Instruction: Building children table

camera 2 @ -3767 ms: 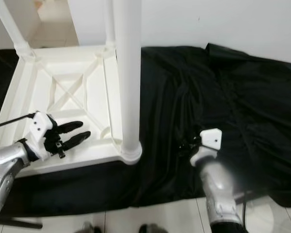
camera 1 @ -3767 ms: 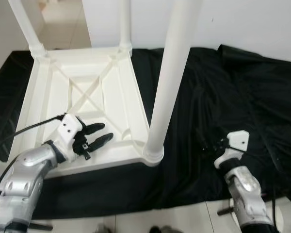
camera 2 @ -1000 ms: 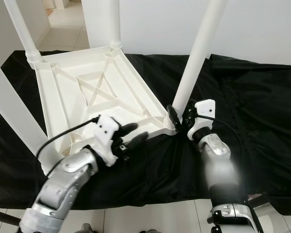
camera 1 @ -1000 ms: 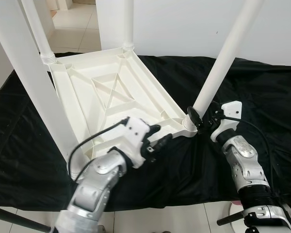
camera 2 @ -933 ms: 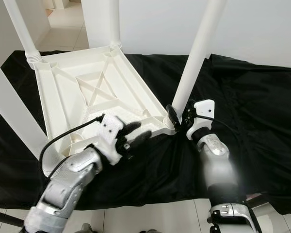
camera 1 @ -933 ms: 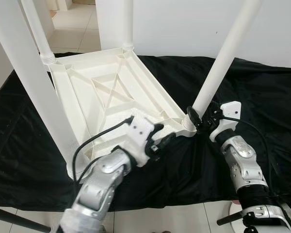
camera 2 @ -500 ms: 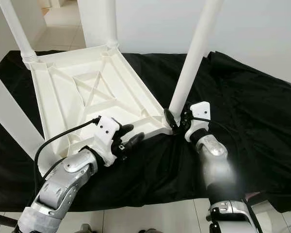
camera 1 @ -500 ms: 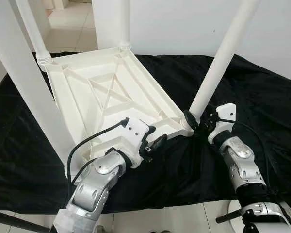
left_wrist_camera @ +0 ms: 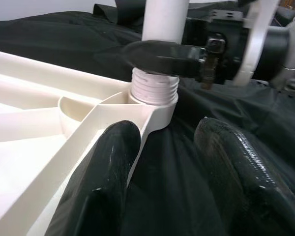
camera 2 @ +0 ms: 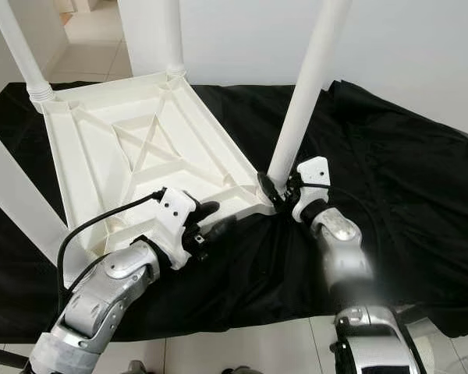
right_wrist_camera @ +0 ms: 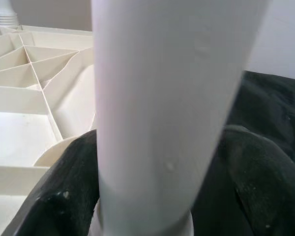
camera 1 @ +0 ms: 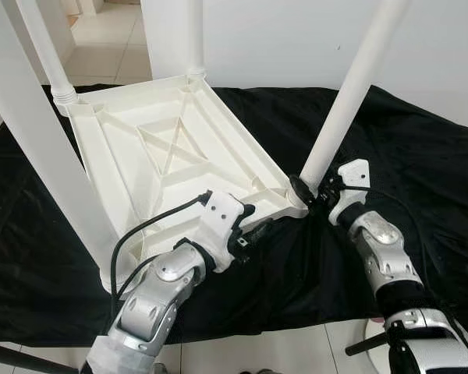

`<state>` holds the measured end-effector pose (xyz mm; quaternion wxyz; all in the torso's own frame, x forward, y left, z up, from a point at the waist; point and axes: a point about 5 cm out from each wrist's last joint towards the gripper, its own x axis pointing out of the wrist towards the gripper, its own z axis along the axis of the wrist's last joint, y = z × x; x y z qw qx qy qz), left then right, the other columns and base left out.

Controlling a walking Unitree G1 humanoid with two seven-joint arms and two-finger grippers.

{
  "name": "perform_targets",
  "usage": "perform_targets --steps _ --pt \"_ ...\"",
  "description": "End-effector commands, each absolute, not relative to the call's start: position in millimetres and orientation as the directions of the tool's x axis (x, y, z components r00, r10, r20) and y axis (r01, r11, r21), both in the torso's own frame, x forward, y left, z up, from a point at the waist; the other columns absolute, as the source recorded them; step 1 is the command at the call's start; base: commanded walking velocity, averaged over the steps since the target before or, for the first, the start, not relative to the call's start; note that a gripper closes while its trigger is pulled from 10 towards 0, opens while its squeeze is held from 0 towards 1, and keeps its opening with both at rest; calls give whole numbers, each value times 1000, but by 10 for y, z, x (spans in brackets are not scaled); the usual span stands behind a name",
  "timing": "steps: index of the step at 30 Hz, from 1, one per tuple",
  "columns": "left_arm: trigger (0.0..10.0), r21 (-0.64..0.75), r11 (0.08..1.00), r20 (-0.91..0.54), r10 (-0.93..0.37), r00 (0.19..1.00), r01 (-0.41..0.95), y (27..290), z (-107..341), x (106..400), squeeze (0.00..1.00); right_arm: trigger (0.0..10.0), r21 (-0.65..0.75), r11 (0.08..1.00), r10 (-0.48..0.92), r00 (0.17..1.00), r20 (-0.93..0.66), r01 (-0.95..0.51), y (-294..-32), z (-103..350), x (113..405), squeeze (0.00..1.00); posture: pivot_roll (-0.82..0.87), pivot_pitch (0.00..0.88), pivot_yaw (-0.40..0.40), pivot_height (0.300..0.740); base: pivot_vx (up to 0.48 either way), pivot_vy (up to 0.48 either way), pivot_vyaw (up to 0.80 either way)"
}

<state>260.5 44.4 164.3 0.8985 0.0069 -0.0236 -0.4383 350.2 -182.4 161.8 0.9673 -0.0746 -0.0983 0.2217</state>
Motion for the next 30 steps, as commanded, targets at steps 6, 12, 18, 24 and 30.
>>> perform_targets --steps 6,12,18,24,30 --pt "10000 41 567 34 -824 566 823 408 1643 2580 0 0 -188 871 481 866 138 -454 -1737 1545 3502 0 -47 106 -44 740 0 0 0" --pt "10000 39 568 37 -823 567 822 403 1647 2579 0 0 -179 872 480 868 129 -456 -1762 1491 3483 0 -50 104 -46 740 0 0 0" --pt "10000 40 567 39 -824 565 823 389 1650 2588 0 10000 -153 900 428 893 136 -408 -1787 1467 3443 0 -52 103 -49 740 0 0 0" --pt "10000 42 567 40 -824 565 823 392 1648 2586 0 10000 -105 929 365 923 118 -354 -1775 1440 3426 0 -53 101 -51 740 0 0 0" --pt "10000 39 559 42 -829 558 828 373 1651 2583 0 10000 -7 979 204 967 152 -205 -1654 1491 3390 0 -53 92 -51 740 0 0 0"
